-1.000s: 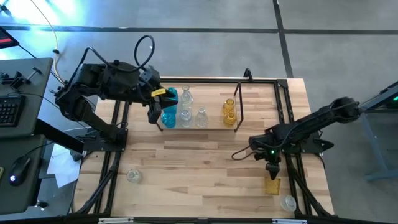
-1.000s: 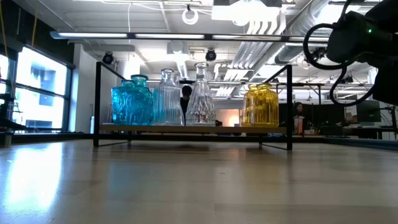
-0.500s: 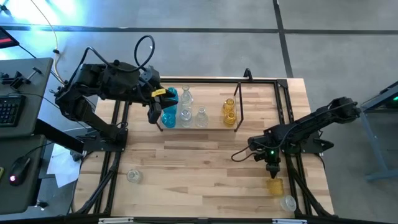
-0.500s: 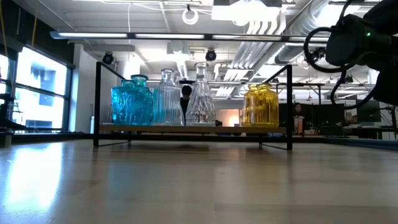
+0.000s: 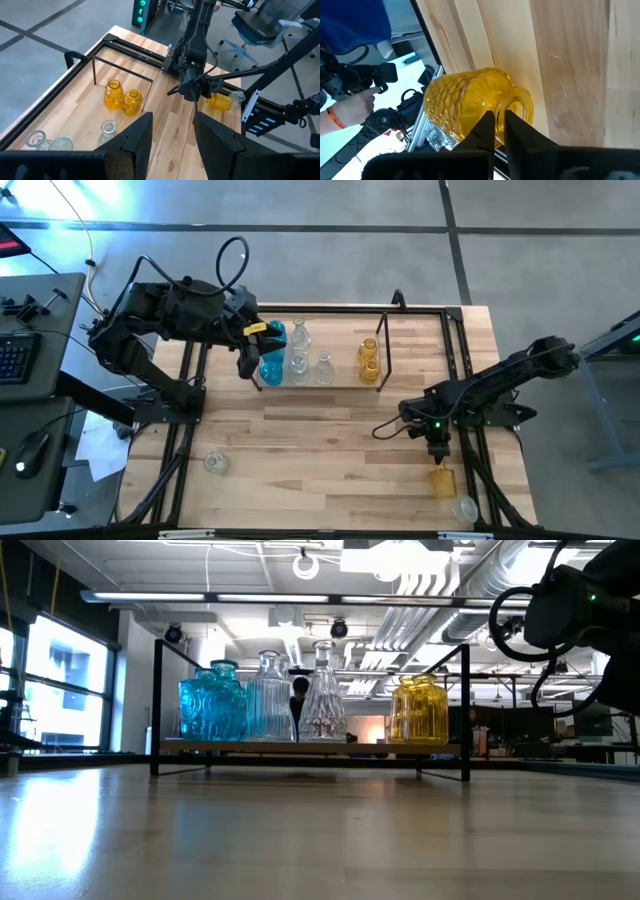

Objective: Sort vases onto shelf
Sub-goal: Put the yellow vase on the shelf aligned with the other yellow vases

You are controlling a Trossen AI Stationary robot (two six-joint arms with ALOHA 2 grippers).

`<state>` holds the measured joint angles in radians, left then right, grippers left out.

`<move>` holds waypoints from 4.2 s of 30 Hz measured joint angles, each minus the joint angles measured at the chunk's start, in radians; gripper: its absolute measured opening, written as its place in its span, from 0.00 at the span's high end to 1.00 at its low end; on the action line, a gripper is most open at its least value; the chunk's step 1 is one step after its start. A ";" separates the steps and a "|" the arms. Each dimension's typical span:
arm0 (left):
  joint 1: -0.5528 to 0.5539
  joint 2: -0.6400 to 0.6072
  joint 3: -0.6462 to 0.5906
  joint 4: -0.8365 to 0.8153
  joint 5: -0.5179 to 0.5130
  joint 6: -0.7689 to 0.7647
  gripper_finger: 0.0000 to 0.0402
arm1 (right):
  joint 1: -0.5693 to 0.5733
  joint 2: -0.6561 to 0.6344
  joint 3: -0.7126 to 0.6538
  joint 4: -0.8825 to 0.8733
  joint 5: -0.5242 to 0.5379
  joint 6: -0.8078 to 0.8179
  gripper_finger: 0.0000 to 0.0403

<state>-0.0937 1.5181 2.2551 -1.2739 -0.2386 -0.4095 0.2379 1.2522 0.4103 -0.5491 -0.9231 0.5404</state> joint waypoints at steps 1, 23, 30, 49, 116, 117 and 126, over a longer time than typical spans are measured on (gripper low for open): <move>0.000 0.000 0.000 0.000 0.000 0.000 0.66 | 0.000 0.000 0.000 0.000 0.002 0.001 0.99; 0.001 0.000 -0.001 0.000 0.000 0.019 0.66 | -0.039 -0.003 0.106 -0.020 0.110 -0.022 1.00; 0.000 0.000 -0.001 0.000 0.000 0.019 0.66 | -0.047 -0.003 0.197 -0.188 0.164 -0.097 1.00; -0.174 0.163 -0.001 -0.019 -0.088 -0.068 0.66 | -0.032 -0.018 0.237 -0.036 0.303 0.053 0.74; -0.198 0.138 0.000 -0.293 -0.500 0.116 0.66 | 0.505 0.356 0.856 -0.707 1.208 1.606 0.52; -0.192 0.138 0.000 -0.291 -0.501 0.116 0.66 | 0.500 0.356 0.846 -0.701 1.194 1.609 0.51; -0.179 0.138 0.000 -0.293 -0.498 0.142 0.66 | 0.461 0.356 0.726 -0.472 1.117 1.602 0.33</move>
<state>-0.2724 1.6558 2.2547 -1.5665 -0.7368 -0.2678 0.6985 1.6085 1.1359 -1.0211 0.1937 2.1419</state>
